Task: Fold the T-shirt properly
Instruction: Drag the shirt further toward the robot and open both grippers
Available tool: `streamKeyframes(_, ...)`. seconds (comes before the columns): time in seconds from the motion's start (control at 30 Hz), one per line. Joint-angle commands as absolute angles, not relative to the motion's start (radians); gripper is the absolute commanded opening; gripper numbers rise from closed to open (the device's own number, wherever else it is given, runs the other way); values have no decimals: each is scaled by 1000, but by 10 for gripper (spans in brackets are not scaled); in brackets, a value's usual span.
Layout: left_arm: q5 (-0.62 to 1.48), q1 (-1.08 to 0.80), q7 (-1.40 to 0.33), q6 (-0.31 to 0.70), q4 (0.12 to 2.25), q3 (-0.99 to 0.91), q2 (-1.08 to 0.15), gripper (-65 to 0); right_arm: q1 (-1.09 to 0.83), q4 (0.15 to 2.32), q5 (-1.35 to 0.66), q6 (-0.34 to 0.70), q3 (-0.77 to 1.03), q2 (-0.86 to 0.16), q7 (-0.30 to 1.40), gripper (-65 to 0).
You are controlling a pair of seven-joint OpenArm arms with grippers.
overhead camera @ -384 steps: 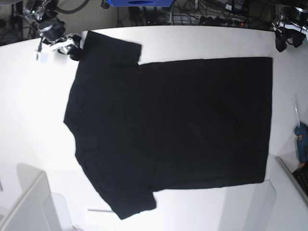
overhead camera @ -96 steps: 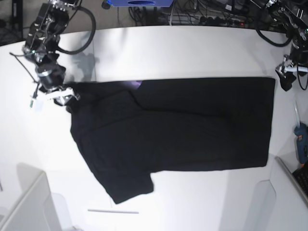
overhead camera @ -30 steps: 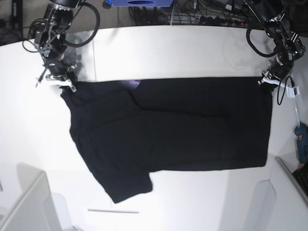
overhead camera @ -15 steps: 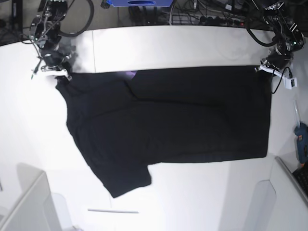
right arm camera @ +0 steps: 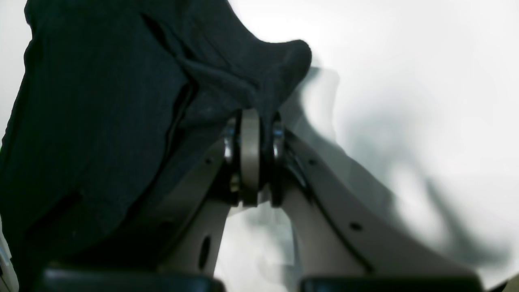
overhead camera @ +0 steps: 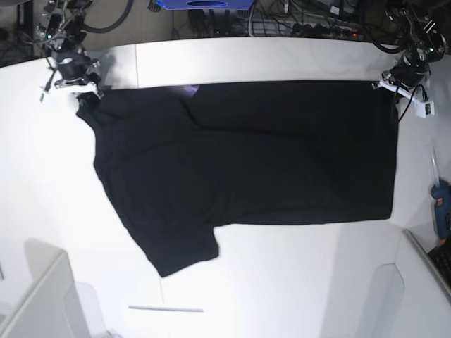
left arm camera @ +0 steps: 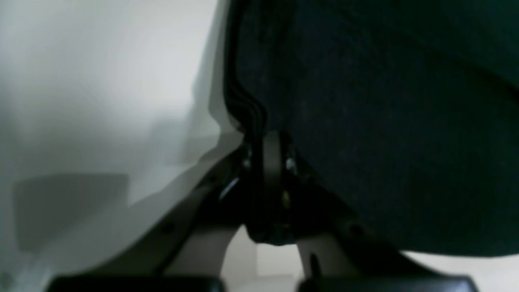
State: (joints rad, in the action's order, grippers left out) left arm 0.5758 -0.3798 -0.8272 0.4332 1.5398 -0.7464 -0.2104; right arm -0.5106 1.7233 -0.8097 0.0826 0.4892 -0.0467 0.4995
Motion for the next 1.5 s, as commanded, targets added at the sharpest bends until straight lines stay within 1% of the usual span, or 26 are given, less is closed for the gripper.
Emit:
streamKeyframes(0.0, 568, -394, -834, 427, 1569, -751, -222, -650, -522, 1745, -820, 88, 495, -54, 483, -650)
streamKeyframes(0.2, 568, -430, -834, 427, 1595, -753, -222, -650, -576, 1753, -822, 91, 496, -54, 483, -650)
streamKeyframes(0.47, 568, -475, -834, 427, 1606, -751, -211, -650, -634, 1782, -822, 110, 570, -30, 486, -650)
streamKeyframes(0.67, 568, -503, -834, 427, 1610, -750, -206, -650, -659, 1796, -822, 119, 572, -30, 486, -650)
streamKeyframes(1.0, 568, -579, -832, 427, 1678, -759, -185, -650, -700, 1797, -822, 120, 572, -28, 486, -650)
streamKeyframes(1.47, 568, -602, -831, 427, 1679, -760, -185, -650, -714, 1793, -822, 120, 570, -28, 486, -650)
